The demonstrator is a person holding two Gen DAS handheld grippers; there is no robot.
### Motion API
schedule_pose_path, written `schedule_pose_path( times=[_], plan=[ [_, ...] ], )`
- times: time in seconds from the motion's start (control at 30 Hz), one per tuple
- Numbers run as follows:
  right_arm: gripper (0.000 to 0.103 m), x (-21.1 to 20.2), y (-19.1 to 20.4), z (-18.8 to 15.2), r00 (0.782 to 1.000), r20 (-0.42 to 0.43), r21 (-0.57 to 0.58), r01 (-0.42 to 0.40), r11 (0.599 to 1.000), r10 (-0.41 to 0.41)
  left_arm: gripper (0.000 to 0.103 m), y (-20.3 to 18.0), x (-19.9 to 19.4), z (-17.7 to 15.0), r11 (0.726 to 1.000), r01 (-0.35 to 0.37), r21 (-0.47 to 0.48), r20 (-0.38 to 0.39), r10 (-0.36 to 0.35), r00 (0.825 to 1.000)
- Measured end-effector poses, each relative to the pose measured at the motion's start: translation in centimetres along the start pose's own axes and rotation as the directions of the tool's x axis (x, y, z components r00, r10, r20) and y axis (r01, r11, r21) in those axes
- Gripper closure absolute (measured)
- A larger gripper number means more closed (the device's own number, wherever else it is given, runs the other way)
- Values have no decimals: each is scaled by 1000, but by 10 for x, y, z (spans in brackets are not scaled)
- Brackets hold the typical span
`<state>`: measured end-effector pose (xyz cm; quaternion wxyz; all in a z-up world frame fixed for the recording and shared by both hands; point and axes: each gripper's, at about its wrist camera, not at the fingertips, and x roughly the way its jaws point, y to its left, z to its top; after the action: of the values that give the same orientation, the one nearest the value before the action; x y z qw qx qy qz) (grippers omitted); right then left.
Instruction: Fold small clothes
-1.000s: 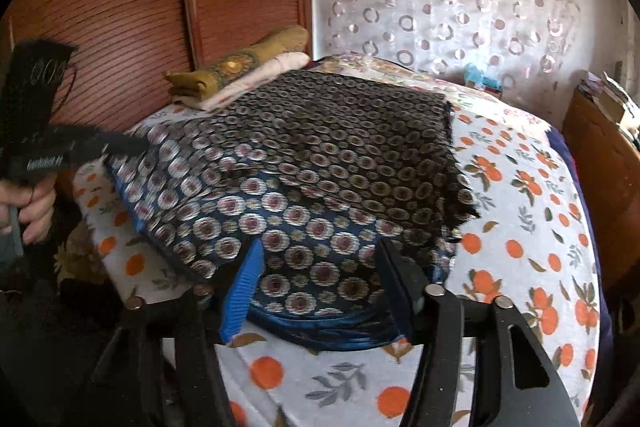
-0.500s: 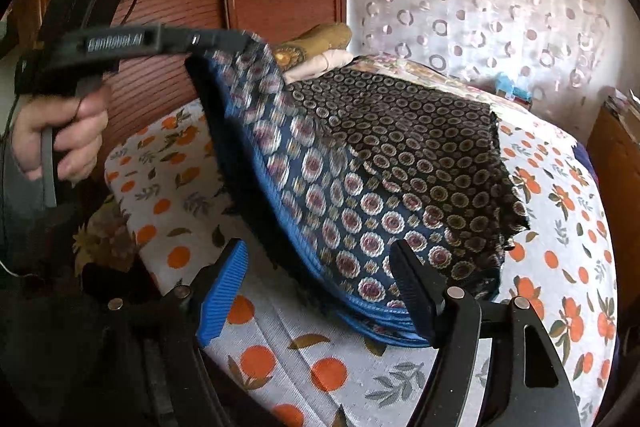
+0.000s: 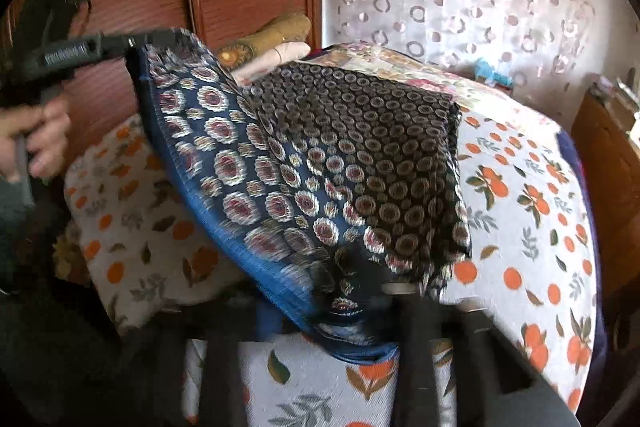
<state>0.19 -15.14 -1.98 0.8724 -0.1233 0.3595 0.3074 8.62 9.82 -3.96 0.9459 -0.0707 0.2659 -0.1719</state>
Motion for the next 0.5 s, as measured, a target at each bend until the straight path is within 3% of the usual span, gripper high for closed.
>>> schedule_pose_path(
  times=[0.07, 0.27, 0.5],
  plan=[
    [96, -1, 0, 10, 1000, 14, -27, 21, 999, -20, 99, 4, 4, 3, 1000, -10, -4, -2, 10, 1000],
    [97, -1, -9, 46, 998, 58, -58, 34, 998, -30, 99, 17, 21, 17, 999, -37, -7, -16, 37, 999],
    [97, 34, -30, 86, 997, 68, -77, 33, 997, -27, 99, 39, 53, 33, 997, -75, -19, -50, 74, 996]
  ],
)
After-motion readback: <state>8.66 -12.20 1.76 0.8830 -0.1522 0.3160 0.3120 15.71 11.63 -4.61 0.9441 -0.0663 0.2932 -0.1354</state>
